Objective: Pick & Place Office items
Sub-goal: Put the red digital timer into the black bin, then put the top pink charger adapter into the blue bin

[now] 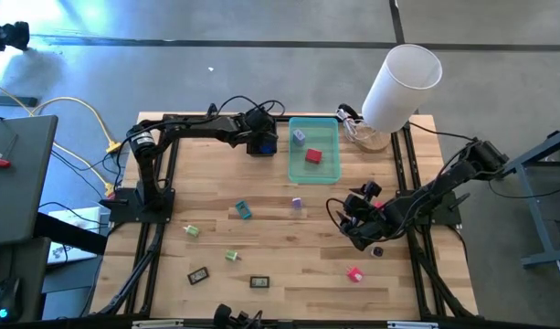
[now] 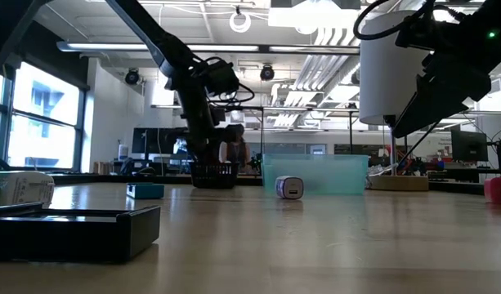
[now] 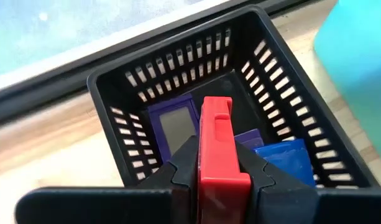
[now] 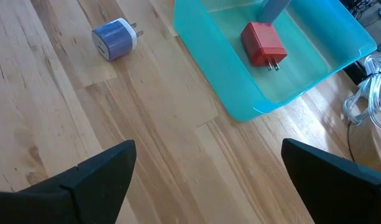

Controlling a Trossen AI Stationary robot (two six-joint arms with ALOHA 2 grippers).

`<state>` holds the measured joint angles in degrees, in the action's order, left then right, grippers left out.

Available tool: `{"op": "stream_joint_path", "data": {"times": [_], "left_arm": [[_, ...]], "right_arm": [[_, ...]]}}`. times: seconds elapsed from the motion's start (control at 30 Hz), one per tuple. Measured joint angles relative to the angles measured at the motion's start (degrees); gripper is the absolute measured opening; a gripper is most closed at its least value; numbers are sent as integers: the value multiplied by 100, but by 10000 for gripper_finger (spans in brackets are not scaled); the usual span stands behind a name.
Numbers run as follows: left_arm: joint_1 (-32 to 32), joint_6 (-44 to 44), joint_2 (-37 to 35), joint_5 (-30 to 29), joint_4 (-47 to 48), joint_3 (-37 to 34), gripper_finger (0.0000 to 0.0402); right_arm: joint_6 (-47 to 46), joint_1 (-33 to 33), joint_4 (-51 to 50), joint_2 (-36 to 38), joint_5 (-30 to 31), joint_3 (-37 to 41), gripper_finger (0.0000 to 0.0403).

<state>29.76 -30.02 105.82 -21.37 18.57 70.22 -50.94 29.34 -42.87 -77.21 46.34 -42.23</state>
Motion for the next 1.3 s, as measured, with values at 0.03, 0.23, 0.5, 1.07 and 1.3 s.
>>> {"op": "stream_joint_path", "data": {"times": [0.03, 0.23, 0.5, 1.07, 1.3], "left_arm": [[0, 176, 0, 2, 4, 0, 54], [-31, 345, 0, 7, 27, 0, 58], [-31, 350, -2, 329, 19, 0, 123], [-727, 1304, -1597, 202, 147, 144, 148], [-1648, 1498, -2410, 213, 1142, 144, 148]], "right_arm": [[0, 0, 7, 0, -1, 23, 391], [2, 0, 224, 0, -10, 365, 391], [17, 0, 369, 0, -21, 432, 391], [111, 0, 456, 0, -22, 439, 391], [553, -44, 1437, 2, -716, 439, 391]]}}
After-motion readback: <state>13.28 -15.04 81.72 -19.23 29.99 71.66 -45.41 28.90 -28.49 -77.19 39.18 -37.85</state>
